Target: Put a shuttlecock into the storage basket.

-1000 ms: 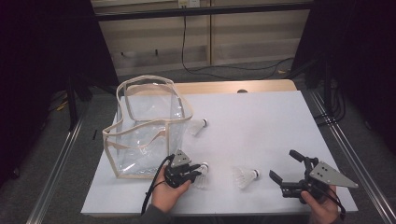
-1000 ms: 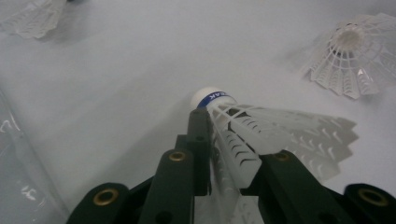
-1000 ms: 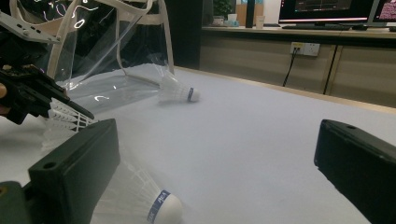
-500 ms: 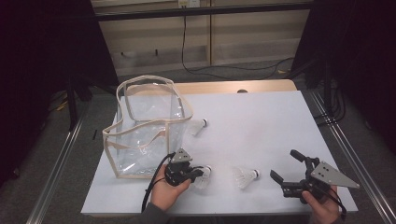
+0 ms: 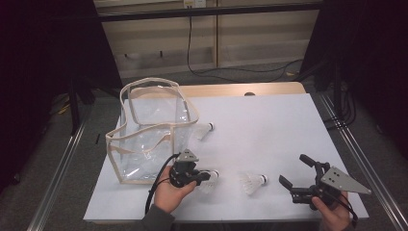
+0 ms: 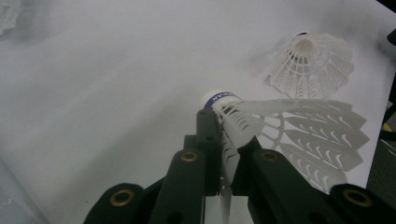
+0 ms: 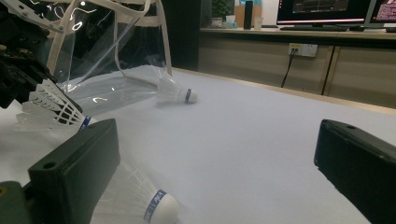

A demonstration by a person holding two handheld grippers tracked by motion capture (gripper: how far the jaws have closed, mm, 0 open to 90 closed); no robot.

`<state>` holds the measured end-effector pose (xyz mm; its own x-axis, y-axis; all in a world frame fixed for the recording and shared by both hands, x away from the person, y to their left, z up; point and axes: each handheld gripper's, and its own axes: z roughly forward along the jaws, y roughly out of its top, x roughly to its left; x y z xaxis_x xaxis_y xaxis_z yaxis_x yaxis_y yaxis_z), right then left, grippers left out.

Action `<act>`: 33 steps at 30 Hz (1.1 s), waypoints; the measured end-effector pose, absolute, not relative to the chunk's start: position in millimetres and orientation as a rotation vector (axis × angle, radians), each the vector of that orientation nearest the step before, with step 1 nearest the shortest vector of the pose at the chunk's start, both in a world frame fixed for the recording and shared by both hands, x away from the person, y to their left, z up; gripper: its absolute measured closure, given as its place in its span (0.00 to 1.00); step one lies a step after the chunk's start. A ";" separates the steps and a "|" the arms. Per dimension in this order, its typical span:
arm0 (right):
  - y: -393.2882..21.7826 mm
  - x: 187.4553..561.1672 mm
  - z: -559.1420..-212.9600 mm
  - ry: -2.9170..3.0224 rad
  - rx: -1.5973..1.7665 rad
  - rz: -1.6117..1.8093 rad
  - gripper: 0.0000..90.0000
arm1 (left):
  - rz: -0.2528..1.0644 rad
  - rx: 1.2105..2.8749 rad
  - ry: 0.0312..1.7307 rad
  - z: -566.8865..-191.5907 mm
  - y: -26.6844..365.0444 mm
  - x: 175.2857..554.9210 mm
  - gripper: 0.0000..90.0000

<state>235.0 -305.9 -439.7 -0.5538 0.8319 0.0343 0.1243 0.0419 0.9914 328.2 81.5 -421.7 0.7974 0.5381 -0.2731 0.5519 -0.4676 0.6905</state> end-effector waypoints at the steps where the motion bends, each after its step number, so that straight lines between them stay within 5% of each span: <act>1: -306.0 235.0 -439.7 1.741 0.967 1.559 0.00 | -0.027 2.163 0.804 -421.5 81.1 328.7 0.96; 33: -306.1 237.9 -441.4 1.749 0.964 1.561 0.00 | -0.125 2.199 0.769 -382.7 75.8 343.6 0.97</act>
<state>237.9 -306.1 -441.4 -0.5580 0.8292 0.0333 0.1272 0.0459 0.9908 343.6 75.8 -382.7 0.8117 0.4861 -0.3239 0.5638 -0.5068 0.6521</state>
